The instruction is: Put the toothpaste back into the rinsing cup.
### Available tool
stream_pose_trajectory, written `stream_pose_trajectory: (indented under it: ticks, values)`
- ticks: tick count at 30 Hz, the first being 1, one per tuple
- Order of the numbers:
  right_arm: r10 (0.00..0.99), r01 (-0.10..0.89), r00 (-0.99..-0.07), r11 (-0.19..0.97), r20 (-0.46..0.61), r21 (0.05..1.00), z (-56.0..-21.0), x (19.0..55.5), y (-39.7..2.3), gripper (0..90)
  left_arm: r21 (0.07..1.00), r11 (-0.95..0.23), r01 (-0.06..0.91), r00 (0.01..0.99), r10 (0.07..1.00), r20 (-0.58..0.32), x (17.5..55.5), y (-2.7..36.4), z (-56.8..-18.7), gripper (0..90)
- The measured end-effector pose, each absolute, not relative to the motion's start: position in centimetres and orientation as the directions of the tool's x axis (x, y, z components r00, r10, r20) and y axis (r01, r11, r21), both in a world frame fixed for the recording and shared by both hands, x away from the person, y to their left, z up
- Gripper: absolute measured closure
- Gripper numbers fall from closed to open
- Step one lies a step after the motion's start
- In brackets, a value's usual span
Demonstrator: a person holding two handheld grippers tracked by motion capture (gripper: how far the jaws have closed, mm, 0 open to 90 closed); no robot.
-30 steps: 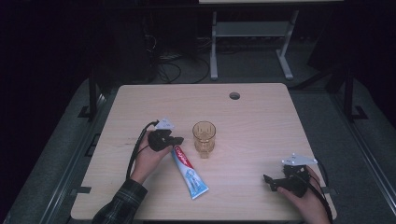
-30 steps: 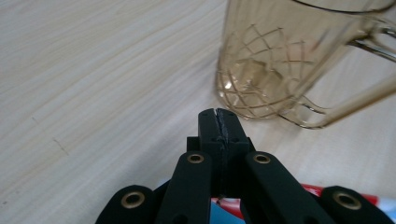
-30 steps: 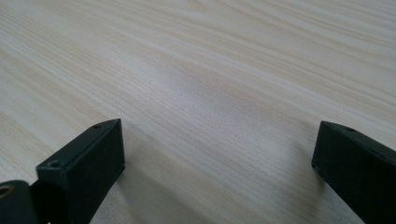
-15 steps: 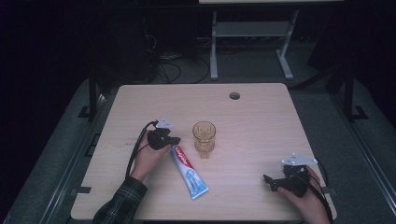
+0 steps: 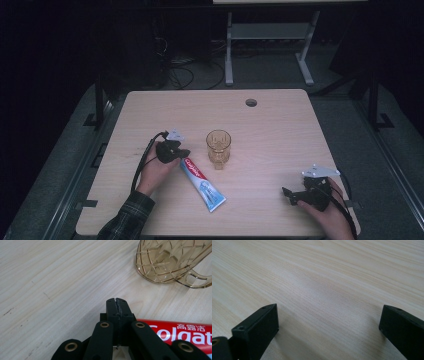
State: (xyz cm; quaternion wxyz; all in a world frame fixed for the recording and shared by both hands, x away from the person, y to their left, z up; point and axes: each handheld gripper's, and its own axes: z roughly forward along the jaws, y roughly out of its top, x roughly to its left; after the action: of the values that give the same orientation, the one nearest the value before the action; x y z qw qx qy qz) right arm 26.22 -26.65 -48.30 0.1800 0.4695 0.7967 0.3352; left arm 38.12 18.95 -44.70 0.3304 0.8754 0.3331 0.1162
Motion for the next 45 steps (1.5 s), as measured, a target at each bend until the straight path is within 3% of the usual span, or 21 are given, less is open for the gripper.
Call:
stream_pose_trajectory:
  ticks: [23,45]
  values:
    - [0.868,0.627,-0.497,0.337,0.028,0.703,-48.3,26.2,-26.7,1.8,0.635,-0.557,0.536,0.749,0.660,-0.053,34.4,22.3,-44.8,90.0]
    - [0.867,0.627,-0.497,0.337,0.027,0.703,-48.3,26.2,-26.7,1.8,0.646,-0.557,0.522,0.764,0.641,-0.065,31.5,22.8,-44.1,90.0]
